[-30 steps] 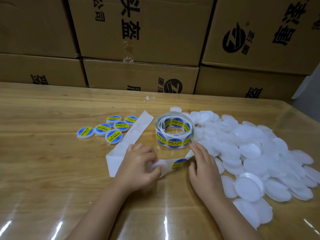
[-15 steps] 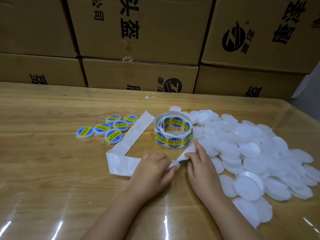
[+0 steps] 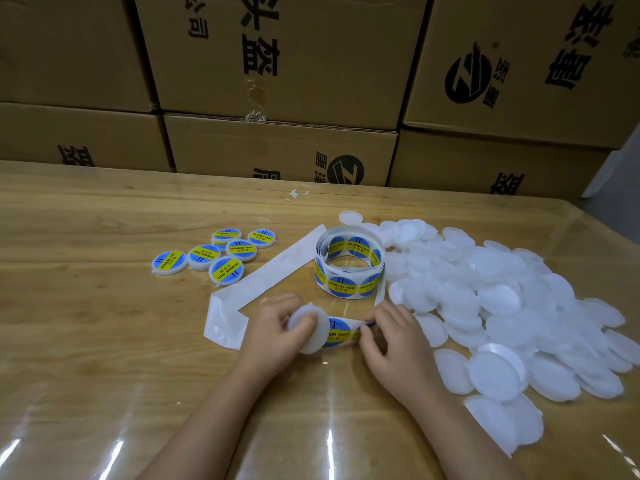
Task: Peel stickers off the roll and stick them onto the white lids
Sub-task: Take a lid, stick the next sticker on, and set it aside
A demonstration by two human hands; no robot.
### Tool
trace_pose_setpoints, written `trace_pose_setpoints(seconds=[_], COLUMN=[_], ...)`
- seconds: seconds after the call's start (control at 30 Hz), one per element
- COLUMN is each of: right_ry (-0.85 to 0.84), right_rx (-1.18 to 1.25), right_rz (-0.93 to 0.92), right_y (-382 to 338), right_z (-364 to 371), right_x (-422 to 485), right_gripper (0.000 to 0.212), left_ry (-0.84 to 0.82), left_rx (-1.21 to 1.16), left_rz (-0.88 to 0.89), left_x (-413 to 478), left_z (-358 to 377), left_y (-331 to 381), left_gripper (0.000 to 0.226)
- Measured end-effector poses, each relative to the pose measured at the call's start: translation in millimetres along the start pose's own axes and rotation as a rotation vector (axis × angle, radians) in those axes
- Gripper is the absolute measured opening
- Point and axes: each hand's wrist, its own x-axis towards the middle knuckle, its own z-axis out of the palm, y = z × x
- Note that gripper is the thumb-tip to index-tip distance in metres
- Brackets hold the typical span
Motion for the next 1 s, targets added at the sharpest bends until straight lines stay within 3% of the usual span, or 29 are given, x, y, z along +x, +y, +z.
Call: trace_pose_setpoints(seconds=[0.13,0.27,0.37,0.43,0.5,0.6,0.7,0.83,1.0], right_ry=[0.002,-0.019,-0.016,-0.013,-0.02,-0.03,-0.041,-0.105,-0.114], right_rx=[0.065,0.147,0.217,0.265,0.294,0.315,0.291,0.238,0.202], right_rz=[-0.048,-0.088,-0.113,-0.122,-0.13,-0.126,-0.127,-0.185,-0.268], right_y=[-1.7,-5.2,-7.3,-7.6,-7.9,-8.5,-10.5,-13.7,-16.9], right_z=[-2.5,-3.6,-4.8,-5.6,-6.5,-8.0,-8.2,-7.7,-8.7], right_x=[-1.2,-2.6,-2.9,-3.4,-4.2,-4.6,-5.0,-5.0,-5.3], right_gripper=[0.019,0.017,0.017,0.017,0.016,0.014,0.011,0.006,0.015], left_ry=[0.111,0.204,0.204,0.214,0.187,0.15,0.109,0.015,0.009], left_rx=[-0.201,-0.164,0.167,0.475,0.596,0.527,0.313,0.057,0.066], left_rz=[-0.161,-0.154,-0.068,0.112,0.211,0.064,-0.094,-0.137,-0.17], left_x=[0.7,3.3,2.9,2.8,1.7,-2.0,-3.5,-2.9,-2.7], left_z=[1.5,1.6,-0.2,0.8,3.3,3.4,4.8,8.4,10.3], left_y=[1.1,3.1,5.0,9.2,14.2,17.4,13.6,10.0,6.5], left_gripper=[0.038,0.037,0.042,0.039,0.037,0.04,0.046,0.047,0.034])
